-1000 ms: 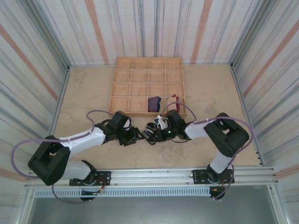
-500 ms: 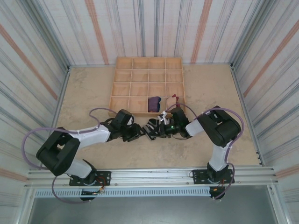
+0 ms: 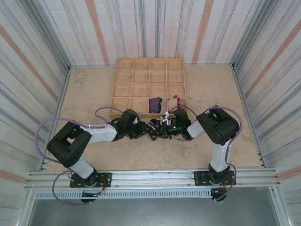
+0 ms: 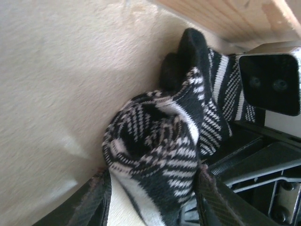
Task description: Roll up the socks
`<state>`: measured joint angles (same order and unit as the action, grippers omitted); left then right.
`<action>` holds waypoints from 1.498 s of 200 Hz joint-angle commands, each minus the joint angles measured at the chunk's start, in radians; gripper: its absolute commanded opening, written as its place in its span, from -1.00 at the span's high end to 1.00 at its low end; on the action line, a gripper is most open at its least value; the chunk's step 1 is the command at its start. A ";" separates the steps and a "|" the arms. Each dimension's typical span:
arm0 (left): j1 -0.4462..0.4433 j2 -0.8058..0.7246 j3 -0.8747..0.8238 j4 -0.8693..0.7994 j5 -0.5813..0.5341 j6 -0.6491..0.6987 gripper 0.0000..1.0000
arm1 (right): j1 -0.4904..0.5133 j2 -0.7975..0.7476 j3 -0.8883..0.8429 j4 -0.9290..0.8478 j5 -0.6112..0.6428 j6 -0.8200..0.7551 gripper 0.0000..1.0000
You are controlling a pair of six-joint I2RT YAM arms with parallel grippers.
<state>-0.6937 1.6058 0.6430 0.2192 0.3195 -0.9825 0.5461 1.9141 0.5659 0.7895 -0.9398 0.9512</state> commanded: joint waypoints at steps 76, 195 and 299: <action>-0.012 -0.009 0.072 -0.278 -0.077 -0.001 0.88 | 0.000 -0.125 -0.011 -0.343 0.217 -0.113 0.51; 0.003 -0.120 0.034 -0.500 0.015 0.012 0.95 | 0.531 -0.588 0.097 -0.875 1.160 -0.511 -0.38; 0.011 -0.112 0.027 -0.503 0.054 0.005 0.95 | 0.895 -0.242 0.249 -0.771 1.679 -0.705 -0.29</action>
<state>-0.6884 1.4918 0.6914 -0.2131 0.3679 -0.9810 1.4216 1.6016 0.7654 0.0051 0.6128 0.2932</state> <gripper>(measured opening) 0.123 0.655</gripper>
